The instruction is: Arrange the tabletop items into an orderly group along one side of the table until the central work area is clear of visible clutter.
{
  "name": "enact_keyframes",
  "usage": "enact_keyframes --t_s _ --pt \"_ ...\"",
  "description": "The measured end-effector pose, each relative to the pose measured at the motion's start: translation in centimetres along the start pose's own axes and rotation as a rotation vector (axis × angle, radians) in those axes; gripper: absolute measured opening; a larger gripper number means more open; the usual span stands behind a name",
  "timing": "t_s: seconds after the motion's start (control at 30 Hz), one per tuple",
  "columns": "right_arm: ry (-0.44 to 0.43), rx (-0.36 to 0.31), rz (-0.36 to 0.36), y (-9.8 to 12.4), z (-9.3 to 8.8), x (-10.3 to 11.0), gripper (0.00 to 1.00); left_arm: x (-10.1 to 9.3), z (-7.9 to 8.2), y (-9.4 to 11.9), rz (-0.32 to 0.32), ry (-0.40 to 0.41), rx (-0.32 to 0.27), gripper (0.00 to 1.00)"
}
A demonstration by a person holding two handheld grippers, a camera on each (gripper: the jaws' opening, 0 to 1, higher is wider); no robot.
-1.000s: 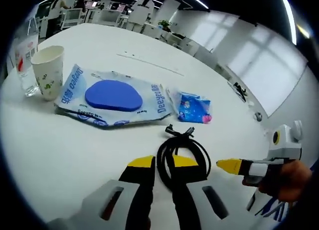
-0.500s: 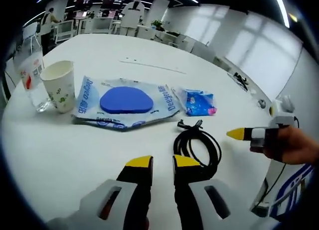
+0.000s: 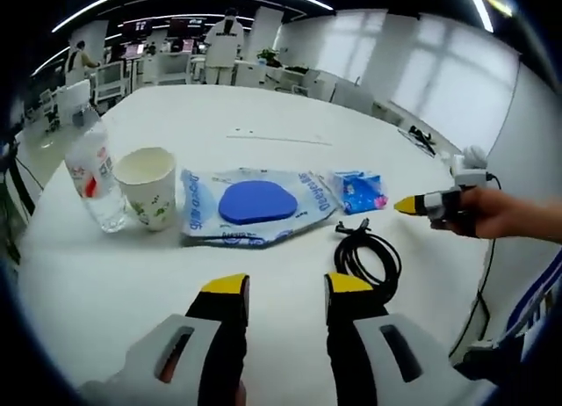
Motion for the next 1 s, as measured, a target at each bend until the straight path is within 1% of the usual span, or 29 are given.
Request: enact_keyframes --t_s 0.03,0.07,0.1,0.17,0.23,0.27,0.37,0.53,0.57,0.67,0.8,0.83,0.87,0.93,0.97,1.0 --pt "0.001 -0.002 -0.002 -0.2 0.2 -0.1 0.18 0.7 0.0 0.5 0.006 -0.003 -0.010 0.36" --pt "0.004 -0.001 -0.006 -0.7 0.9 -0.5 0.19 1.0 0.0 0.8 0.011 -0.007 -0.014 0.36" --pt "0.006 -0.001 -0.010 -0.9 1.2 -0.7 0.20 0.9 0.3 1.5 0.021 -0.015 -0.014 0.37" --pt "0.008 -0.006 -0.013 -1.1 1.5 -0.9 0.20 1.8 0.1 2.6 0.053 -0.063 -0.004 0.38" --pt "0.010 -0.009 -0.011 -1.5 2.1 -1.2 0.20 2.2 0.1 3.6 0.054 -0.054 -0.013 0.42" --pt "0.012 -0.007 -0.011 -1.8 2.4 -1.3 0.20 2.7 0.0 4.3 0.058 -0.043 -0.024 0.44" --pt "0.020 -0.004 -0.014 -2.0 2.5 -1.3 0.19 4.0 -0.1 5.8 0.074 -0.037 -0.044 0.47" --pt "0.022 -0.003 -0.005 -2.4 3.0 -1.2 0.18 5.0 -0.4 8.1 0.083 -0.021 -0.074 0.51" --pt "0.026 -0.004 -0.001 -2.4 3.1 -1.1 0.17 5.4 -0.6 8.2 0.085 -0.023 -0.074 0.52" --pt "0.040 0.001 0.007 -3.2 3.7 -0.7 0.16 5.4 -1.1 9.2 0.098 -0.023 -0.074 0.52" --pt "0.068 0.011 0.001 -3.0 3.8 -0.1 0.12 5.7 -1.7 9.9 0.118 -0.009 -0.070 0.51" --pt "0.070 0.011 -0.003 -3.1 3.8 -0.1 0.11 6.6 -1.9 10.1 0.128 -0.007 -0.065 0.51" --pt "0.075 0.010 -0.004 -3.3 4.0 -0.3 0.07 6.7 -2.0 10.3 0.133 -0.008 -0.063 0.51" --pt "0.087 0.012 -0.003 -3.3 4.0 -0.3 0.02 6.7 -2.2 10.6 0.136 -0.002 -0.065 0.51" --pt "0.095 0.013 -0.001 -3.3 4.0 -0.3 0.00 6.2 -2.3 10.8 0.139 0.005 -0.069 0.51" --pt "0.104 0.012 -0.004 -3.3 4.1 -0.4 0.00 6.3 -2.4 10.9 0.140 0.010 -0.073 0.51"
Point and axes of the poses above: the point that each gripper's makers call its tool centre point, and the gripper's own axes: y roughly backward along the fingers, x roughly to its left, z roughly out of its top, the point moved 4 cm from there along y, roughly backward along the fingers, and after that the axes turned 7 degrees about x, right-handed, at the moved point
